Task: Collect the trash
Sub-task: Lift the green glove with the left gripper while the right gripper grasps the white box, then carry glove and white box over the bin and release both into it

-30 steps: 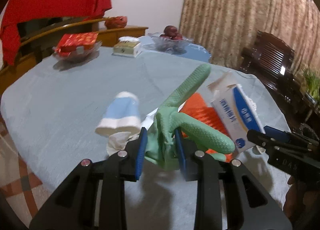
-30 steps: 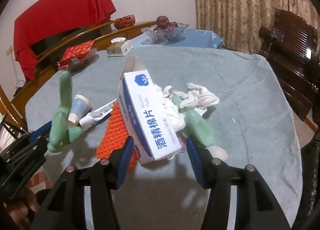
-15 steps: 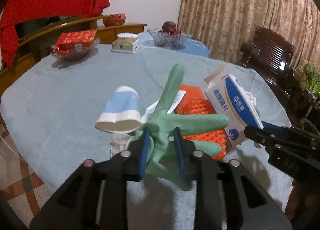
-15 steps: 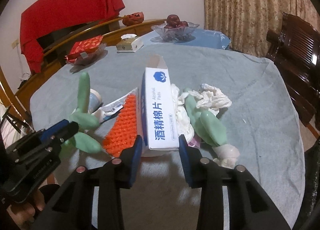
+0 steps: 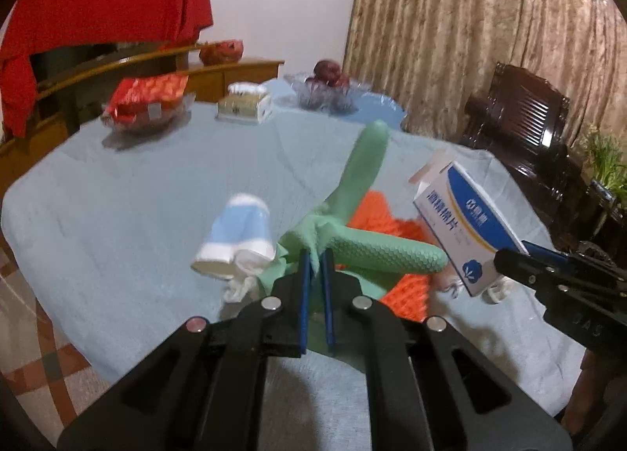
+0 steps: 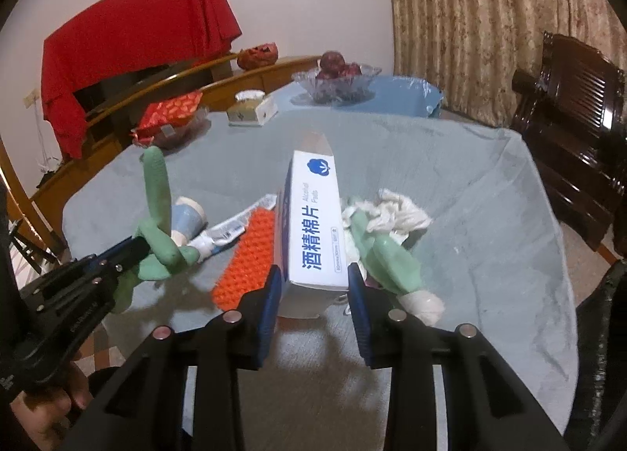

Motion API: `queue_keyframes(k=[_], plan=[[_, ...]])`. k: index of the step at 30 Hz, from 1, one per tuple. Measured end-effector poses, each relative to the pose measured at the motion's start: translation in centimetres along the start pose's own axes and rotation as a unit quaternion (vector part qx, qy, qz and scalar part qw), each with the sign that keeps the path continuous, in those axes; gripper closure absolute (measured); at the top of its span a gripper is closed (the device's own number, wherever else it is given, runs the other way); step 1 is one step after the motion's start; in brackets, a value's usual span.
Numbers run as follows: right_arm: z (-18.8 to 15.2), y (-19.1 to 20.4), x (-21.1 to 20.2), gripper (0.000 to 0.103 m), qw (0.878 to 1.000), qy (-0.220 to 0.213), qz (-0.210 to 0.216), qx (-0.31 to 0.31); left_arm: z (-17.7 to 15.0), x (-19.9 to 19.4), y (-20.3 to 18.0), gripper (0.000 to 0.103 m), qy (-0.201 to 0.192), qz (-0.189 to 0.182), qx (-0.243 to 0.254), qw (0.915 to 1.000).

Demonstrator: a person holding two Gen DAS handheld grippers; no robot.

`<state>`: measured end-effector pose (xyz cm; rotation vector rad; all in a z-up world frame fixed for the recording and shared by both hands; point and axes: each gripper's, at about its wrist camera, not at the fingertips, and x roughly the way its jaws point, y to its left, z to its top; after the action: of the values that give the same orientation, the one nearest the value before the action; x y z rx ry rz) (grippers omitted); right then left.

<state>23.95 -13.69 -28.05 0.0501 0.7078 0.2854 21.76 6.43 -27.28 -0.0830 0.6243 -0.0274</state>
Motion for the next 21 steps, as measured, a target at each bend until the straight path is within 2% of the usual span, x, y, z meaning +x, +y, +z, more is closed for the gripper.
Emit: queue_keyframes(k=[9,15,21], plan=[[0.7,-0.7,-4.0,0.070,0.998,-0.034,-0.043,0.019,1.2,-3.7,-1.4,0.098,-0.024,-0.001,0.004,0.9997],[0.5,-1.9,-7.7,0.072,0.995,-0.054,-0.073,0.037,1.7,-5.7,-4.3,0.098,-0.038,-0.028,0.021,0.9987],[-0.6,-5.1,-10.8,0.073,0.991,-0.059,-0.109,0.061,1.6,-6.9,-8.6,0.098,-0.044,-0.068,0.043,0.9958]])
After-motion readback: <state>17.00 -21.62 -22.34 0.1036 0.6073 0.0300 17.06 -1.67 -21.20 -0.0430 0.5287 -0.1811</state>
